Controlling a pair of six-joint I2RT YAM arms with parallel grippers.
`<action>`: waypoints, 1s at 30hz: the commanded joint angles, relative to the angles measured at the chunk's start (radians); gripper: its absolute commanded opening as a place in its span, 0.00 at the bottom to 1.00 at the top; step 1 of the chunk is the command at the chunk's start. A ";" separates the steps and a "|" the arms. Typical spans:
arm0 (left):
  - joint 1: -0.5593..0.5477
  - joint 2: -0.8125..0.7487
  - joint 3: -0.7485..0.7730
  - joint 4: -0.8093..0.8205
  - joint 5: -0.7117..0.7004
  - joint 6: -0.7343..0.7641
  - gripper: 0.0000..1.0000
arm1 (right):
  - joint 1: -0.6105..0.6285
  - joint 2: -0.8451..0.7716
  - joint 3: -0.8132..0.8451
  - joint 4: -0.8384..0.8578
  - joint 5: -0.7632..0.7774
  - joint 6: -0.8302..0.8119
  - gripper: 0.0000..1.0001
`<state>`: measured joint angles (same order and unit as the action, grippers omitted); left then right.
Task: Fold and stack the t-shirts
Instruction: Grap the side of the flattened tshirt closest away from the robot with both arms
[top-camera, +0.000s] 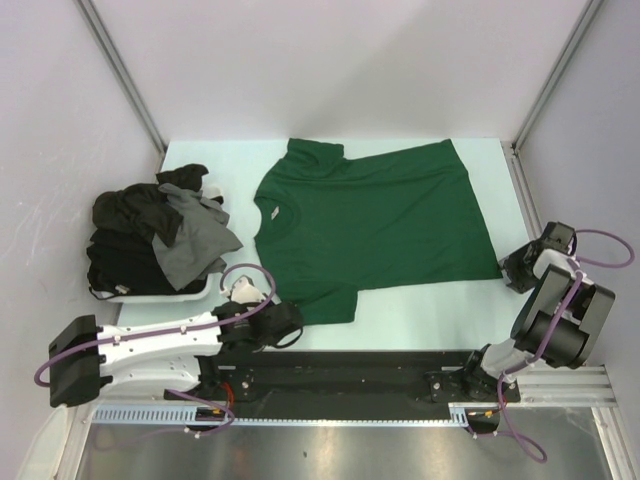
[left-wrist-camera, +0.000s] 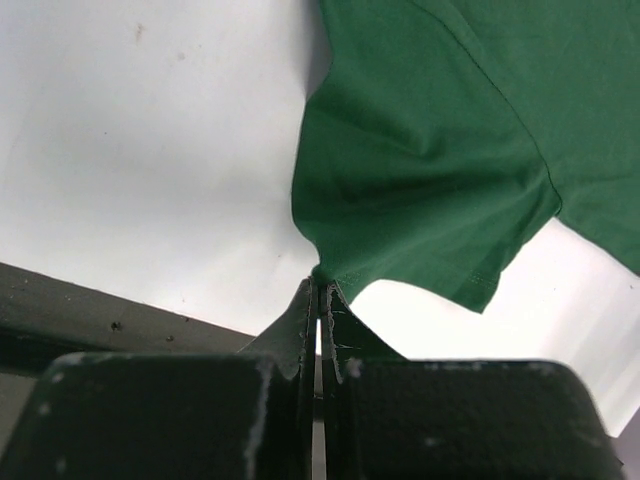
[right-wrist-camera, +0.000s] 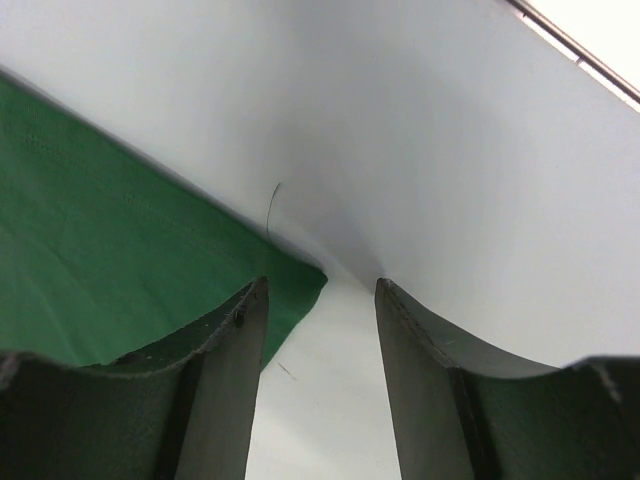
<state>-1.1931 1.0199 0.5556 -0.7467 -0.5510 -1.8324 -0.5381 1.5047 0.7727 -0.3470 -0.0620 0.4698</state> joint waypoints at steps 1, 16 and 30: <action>0.007 -0.023 0.000 0.012 -0.038 0.002 0.00 | 0.001 0.003 -0.044 -0.040 -0.006 -0.014 0.53; 0.021 -0.035 -0.014 0.000 -0.033 -0.007 0.00 | 0.032 0.134 -0.007 0.016 0.007 -0.028 0.48; 0.030 -0.014 0.003 0.010 -0.030 0.015 0.00 | 0.043 0.058 0.005 -0.136 0.171 0.003 0.52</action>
<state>-1.1728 1.0138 0.5488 -0.7425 -0.5552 -1.8309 -0.4858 1.5620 0.8200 -0.3153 0.0280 0.4686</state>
